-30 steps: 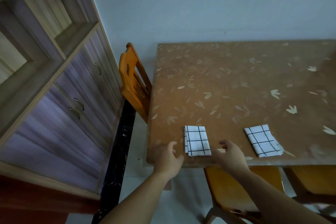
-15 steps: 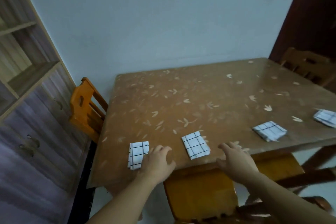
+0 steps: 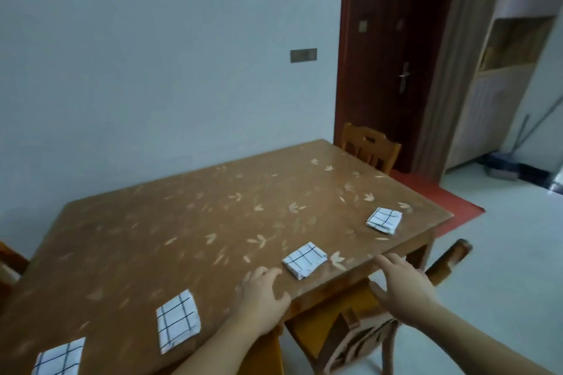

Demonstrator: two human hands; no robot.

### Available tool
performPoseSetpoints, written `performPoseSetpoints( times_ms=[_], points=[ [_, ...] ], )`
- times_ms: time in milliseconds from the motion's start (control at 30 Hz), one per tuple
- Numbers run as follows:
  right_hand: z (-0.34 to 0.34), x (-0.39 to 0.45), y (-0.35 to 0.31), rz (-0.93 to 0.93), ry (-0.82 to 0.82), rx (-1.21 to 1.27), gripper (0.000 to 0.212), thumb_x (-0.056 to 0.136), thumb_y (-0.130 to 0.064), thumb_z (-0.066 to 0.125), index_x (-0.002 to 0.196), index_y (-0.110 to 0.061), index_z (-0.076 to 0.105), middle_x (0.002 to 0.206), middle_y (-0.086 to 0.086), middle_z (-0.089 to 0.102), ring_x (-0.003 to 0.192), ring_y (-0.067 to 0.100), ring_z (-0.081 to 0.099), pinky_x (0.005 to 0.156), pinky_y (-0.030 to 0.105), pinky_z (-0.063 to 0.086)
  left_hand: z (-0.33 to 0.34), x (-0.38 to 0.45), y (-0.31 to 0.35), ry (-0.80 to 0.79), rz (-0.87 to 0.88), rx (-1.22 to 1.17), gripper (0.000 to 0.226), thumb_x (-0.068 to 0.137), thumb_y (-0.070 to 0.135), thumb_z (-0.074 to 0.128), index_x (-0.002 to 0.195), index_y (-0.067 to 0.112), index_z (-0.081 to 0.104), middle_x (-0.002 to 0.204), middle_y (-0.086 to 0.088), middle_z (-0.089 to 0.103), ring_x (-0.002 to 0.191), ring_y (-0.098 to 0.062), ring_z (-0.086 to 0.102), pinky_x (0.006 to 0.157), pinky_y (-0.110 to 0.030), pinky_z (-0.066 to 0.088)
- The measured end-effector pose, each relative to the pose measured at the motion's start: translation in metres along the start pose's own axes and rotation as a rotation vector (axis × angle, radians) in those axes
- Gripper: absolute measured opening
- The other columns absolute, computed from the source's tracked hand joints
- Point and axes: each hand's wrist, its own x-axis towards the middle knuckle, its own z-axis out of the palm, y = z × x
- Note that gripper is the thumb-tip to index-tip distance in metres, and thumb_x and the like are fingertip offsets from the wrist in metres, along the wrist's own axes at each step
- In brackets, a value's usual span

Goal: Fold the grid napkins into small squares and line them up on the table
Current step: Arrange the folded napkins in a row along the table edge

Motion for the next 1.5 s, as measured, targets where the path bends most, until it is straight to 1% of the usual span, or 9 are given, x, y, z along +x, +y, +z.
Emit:
performPoseSetpoints(
  times_ms=[133, 300, 567, 733, 900, 1100, 1300, 1400, 1500],
  points=[
    [-0.014, 0.037, 0.057, 0.062, 0.028, 0.007, 0.048, 0.09, -0.049, 0.048, 0.136, -0.036, 0.04, 0.131, -0.011, 0.049, 0.112, 0.01, 0.053, 0.095, 0.031, 0.046, 0.03, 0.057, 0.062, -0.013, 0.046, -0.013, 0.048, 0.085, 0.046, 0.05, 0.133, 0.037, 0.047, 0.132, 0.014, 0.047, 0.127, -0.013, 0.04, 0.102, -0.031, 0.037],
    [-0.031, 0.1, 0.125, 0.12, 0.066, 0.029, 0.046, 0.088, -0.047, 0.048, 0.132, -0.035, 0.045, 0.131, -0.011, 0.05, 0.11, 0.011, 0.055, 0.087, 0.028, 0.05, 0.064, 0.144, 0.124, -0.047, 0.138, -0.033, 0.049, 0.087, 0.048, 0.048, 0.135, 0.038, 0.045, 0.136, 0.014, 0.044, 0.128, -0.013, 0.039, 0.102, -0.031, 0.036],
    [-0.044, 0.174, 0.235, 0.218, 0.068, 0.067, 0.047, 0.085, -0.048, 0.047, 0.13, -0.035, 0.045, 0.133, -0.01, 0.05, 0.113, 0.012, 0.056, 0.096, 0.036, 0.047, 0.105, 0.246, 0.213, -0.045, 0.148, -0.029, 0.048, 0.085, 0.051, 0.05, 0.131, 0.04, 0.048, 0.136, 0.014, 0.046, 0.131, -0.013, 0.038, 0.109, -0.036, 0.032],
    [-0.049, 0.217, 0.294, 0.166, 0.033, 0.099, 0.05, 0.088, -0.043, 0.049, 0.135, -0.031, 0.044, 0.133, -0.007, 0.049, 0.113, 0.014, 0.053, 0.096, 0.034, 0.047, 0.125, 0.285, 0.254, 0.003, 0.062, -0.091, 0.048, 0.083, 0.047, 0.054, 0.13, 0.039, 0.05, 0.131, 0.014, 0.05, 0.124, -0.011, 0.045, 0.099, -0.031, 0.04],
    [-0.055, 0.258, 0.352, 0.022, -0.066, 0.134, 0.052, 0.086, -0.039, 0.051, 0.136, -0.027, 0.044, 0.134, -0.004, 0.048, 0.119, 0.017, 0.05, 0.099, 0.036, 0.045, 0.15, 0.287, 0.297, 0.072, -0.092, -0.085, 0.049, 0.081, 0.047, 0.055, 0.129, 0.037, 0.052, 0.13, 0.013, 0.053, 0.124, -0.011, 0.047, 0.1, -0.033, 0.042],
    [-0.061, 0.298, 0.376, -0.131, -0.166, 0.103, 0.051, 0.088, -0.043, 0.049, 0.136, -0.028, 0.041, 0.133, -0.003, 0.047, 0.118, 0.02, 0.052, 0.094, 0.038, 0.045, 0.162, 0.282, 0.329, 0.102, -0.24, -0.125, 0.052, 0.078, 0.047, 0.053, 0.128, 0.035, 0.054, 0.131, 0.013, 0.052, 0.121, -0.009, 0.05, 0.101, -0.035, 0.043],
    [-0.047, 0.342, 0.365, -0.242, -0.237, 0.101, 0.048, 0.091, -0.044, 0.045, 0.135, -0.025, 0.043, 0.131, -0.003, 0.047, 0.117, 0.02, 0.053, 0.091, 0.035, 0.045, 0.183, 0.305, 0.314, 0.058, -0.363, -0.147, 0.056, 0.086, 0.041, 0.056, 0.14, 0.031, 0.044, 0.143, 0.008, 0.046, 0.125, -0.014, 0.05, 0.103, -0.035, 0.042],
    [-0.024, 0.357, 0.363, -0.203, -0.312, 0.157, 0.047, 0.089, -0.044, 0.049, 0.132, -0.024, 0.047, 0.127, -0.002, 0.052, 0.113, 0.019, 0.055, 0.089, 0.035, 0.047, 0.208, 0.334, 0.298, -0.008, -0.404, -0.217, 0.051, 0.092, 0.03, 0.055, 0.141, 0.022, 0.045, 0.144, -0.001, 0.048, 0.13, -0.019, 0.047, 0.106, -0.031, 0.038],
    [0.004, 0.366, 0.358, -0.107, -0.432, 0.286, 0.035, 0.089, -0.037, 0.056, 0.119, -0.02, 0.057, 0.112, 0.002, 0.065, 0.104, 0.019, 0.06, 0.087, 0.031, 0.047, 0.237, 0.359, 0.285, -0.048, -0.423, -0.253, 0.04, 0.095, 0.025, 0.048, 0.134, 0.017, 0.052, 0.138, -0.008, 0.053, 0.123, -0.024, 0.05, 0.102, -0.034, 0.042]
  ],
)
